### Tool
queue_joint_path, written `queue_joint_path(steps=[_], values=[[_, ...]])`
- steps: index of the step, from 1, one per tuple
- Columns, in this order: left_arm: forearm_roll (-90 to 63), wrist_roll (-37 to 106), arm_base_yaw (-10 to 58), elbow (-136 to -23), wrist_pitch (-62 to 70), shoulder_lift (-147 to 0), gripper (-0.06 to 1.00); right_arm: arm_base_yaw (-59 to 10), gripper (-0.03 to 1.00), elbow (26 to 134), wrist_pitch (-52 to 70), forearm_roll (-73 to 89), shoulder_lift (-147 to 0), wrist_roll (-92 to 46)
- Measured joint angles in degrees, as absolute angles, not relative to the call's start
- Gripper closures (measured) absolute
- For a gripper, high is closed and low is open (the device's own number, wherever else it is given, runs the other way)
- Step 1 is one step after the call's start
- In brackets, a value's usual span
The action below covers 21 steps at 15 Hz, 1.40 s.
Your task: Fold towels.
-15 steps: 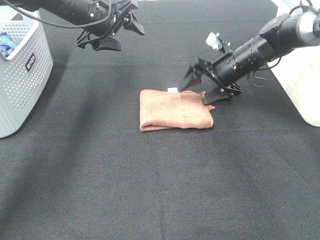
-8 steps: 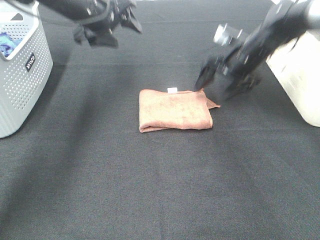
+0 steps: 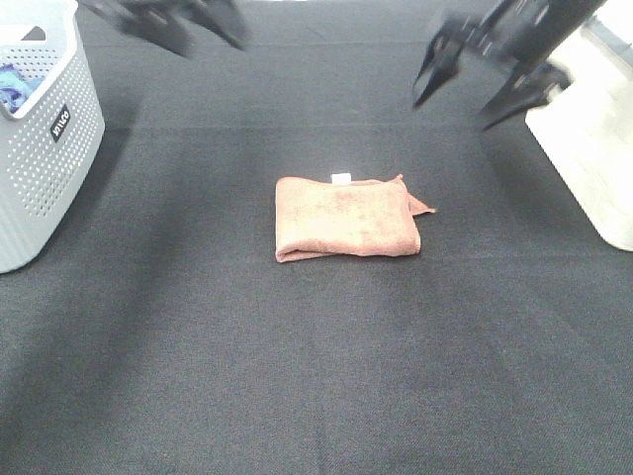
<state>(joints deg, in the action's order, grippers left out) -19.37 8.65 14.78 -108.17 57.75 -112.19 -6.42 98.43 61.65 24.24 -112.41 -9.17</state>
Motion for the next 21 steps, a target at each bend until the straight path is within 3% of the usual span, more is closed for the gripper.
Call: queue_joint_path(steps=[5, 9, 17, 21], values=[[3.1, 1.0, 17.1, -108.2, 69.2, -100.2, 0.24, -6.4, 0.1, 98.3, 69.0, 17.9, -102.3, -8.8], [8.5, -2.1, 18.0, -101.0, 69.4, -92.7, 0.24, -6.4, 0.1, 93.7, 69.2, 12.2, -94.3, -6.1], [4.8, -5.2, 18.2, -56.1, 68.2, -51.9, 0.24, -6.4, 0.1, 56.4, 64.3, 7.0, -58.0, -1.7], [3.8, -5.2, 18.2, -42.9, 68.1, -31.7, 0.24, -6.4, 0.1, 43.8, 64.7, 7.0, -39.4, -1.7]])
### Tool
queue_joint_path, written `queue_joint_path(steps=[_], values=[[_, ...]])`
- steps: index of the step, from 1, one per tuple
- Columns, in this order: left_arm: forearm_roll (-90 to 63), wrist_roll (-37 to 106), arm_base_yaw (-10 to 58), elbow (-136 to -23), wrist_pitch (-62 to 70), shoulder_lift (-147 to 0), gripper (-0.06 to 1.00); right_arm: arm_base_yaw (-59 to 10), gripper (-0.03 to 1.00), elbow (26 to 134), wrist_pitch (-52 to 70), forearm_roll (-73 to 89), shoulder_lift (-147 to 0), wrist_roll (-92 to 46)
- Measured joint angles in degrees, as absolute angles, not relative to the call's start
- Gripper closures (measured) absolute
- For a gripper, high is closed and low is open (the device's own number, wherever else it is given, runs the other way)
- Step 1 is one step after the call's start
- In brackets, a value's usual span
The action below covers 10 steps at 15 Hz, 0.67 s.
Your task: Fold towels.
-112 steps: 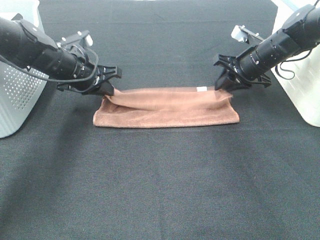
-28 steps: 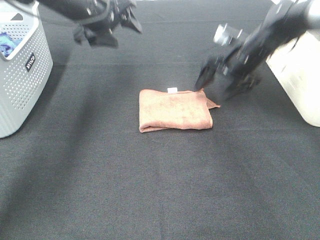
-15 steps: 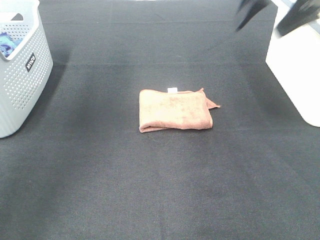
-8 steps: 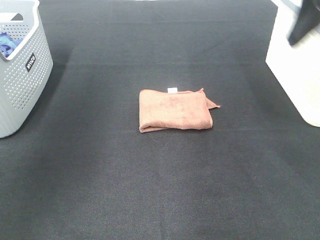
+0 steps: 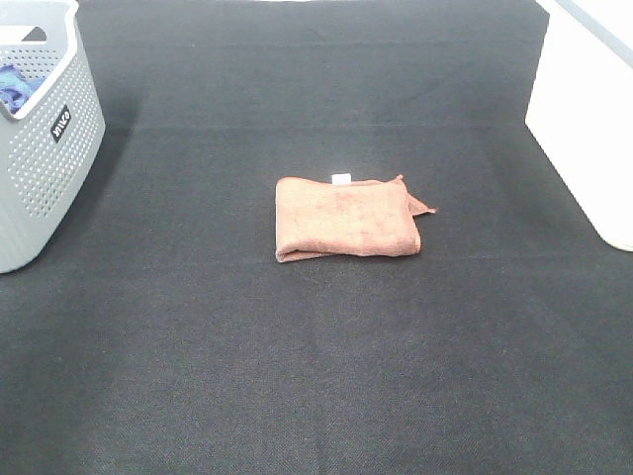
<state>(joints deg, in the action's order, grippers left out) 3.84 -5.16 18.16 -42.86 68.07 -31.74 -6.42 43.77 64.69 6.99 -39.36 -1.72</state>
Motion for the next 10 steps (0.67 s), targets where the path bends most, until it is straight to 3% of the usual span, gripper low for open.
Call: queue_joint_path(steps=[5, 10], values=[[2.2, -0.6, 18.2, -31.7, 66.6, -12.8, 0.24, -6.4, 0.1, 32.0, 65.9, 7.0, -18.7, -6.1], [-1.0, 4.6, 18.2, -29.0, 61.0, -11.6, 0.24, -6.4, 0.1, 29.7, 62.4, 7.2, -15.1, -8.3]])
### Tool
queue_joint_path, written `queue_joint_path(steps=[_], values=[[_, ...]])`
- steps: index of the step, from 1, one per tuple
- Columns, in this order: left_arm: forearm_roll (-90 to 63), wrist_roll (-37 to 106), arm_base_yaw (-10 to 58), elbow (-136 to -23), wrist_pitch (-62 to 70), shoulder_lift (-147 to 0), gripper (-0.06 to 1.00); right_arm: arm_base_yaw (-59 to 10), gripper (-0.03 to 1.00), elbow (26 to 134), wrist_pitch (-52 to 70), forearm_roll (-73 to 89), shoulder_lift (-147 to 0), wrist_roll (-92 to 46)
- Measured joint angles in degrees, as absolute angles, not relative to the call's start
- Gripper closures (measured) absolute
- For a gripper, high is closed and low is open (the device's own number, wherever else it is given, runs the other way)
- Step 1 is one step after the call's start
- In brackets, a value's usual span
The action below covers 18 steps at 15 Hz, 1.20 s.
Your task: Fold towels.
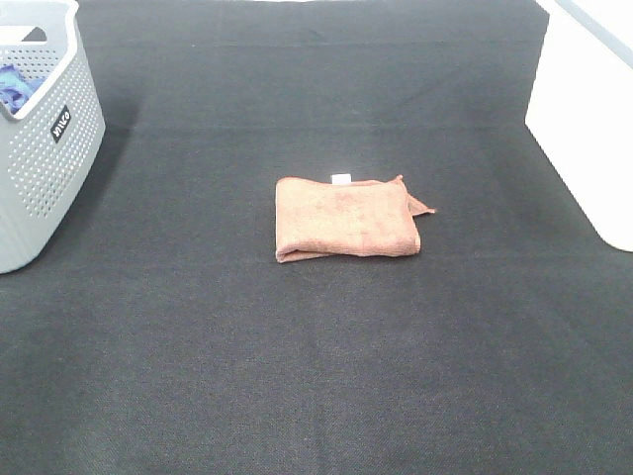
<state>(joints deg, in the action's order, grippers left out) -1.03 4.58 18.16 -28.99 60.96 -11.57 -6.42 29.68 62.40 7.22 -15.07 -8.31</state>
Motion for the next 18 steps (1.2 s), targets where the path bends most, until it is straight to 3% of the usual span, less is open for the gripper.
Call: queue_joint_path(steps=[15, 18], values=[[-1.4, 5.4, 18.1, -28.6, 60.6, -11.6, 0.24, -6.4, 0.1, 29.3, 61.4, 7.4, -15.1, -8.4], [-1.4, 5.4, 11.2, -28.6, 60.6, -9.9, 0.24, -0.3, 0.1, 29.3, 61.4, 7.8, -13.8, -8.4]])
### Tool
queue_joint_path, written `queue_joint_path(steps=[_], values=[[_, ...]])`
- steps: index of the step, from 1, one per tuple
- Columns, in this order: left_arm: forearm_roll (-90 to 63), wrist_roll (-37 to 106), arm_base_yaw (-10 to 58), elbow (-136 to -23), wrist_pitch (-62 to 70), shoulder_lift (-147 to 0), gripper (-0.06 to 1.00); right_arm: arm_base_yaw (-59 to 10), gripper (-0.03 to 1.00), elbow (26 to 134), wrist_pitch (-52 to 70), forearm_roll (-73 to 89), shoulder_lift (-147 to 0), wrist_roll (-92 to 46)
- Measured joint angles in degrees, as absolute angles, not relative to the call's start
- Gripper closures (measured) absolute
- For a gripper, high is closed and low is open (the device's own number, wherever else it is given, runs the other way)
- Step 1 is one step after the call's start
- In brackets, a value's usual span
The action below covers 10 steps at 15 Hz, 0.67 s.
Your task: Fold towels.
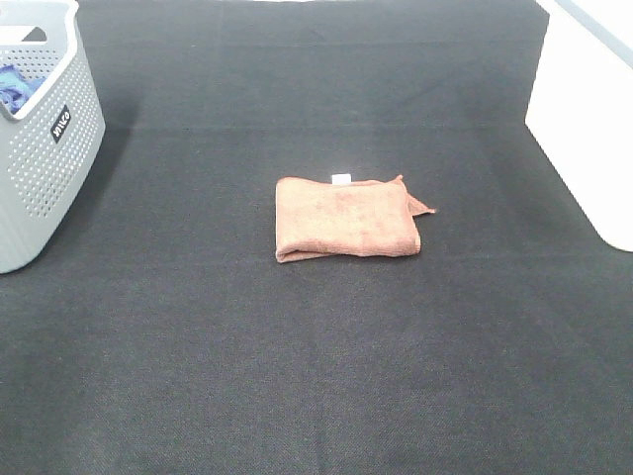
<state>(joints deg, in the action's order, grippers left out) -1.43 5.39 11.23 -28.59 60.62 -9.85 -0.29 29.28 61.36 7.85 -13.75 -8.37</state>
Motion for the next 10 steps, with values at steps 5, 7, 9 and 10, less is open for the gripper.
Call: queue_joint_path(steps=[5, 7, 9, 10], values=[[-1.4, 5.4, 2.5, -28.6, 60.6, -0.1, 0.24, 0.5, 0.1, 29.3, 61.3, 8.0, -4.6, -8.4], [-1.4, 5.4, 2.3, -28.6, 60.6, 0.2, 0.24, 0.5, 0.1, 29.3, 61.4, 8.1, -1.1, -8.4], [-1.3, 5.4, 2.3, -28.6, 60.6, 0.2, 0.24, 0.5, 0.1, 29.3, 61.4, 8.1, 0.2, -8.4], [-1.3, 5.4, 2.3, -28.6, 60.6, 0.2, 0.24, 0.5, 0.1, 29.3, 61.4, 8.1, 0.3, -8.4]])
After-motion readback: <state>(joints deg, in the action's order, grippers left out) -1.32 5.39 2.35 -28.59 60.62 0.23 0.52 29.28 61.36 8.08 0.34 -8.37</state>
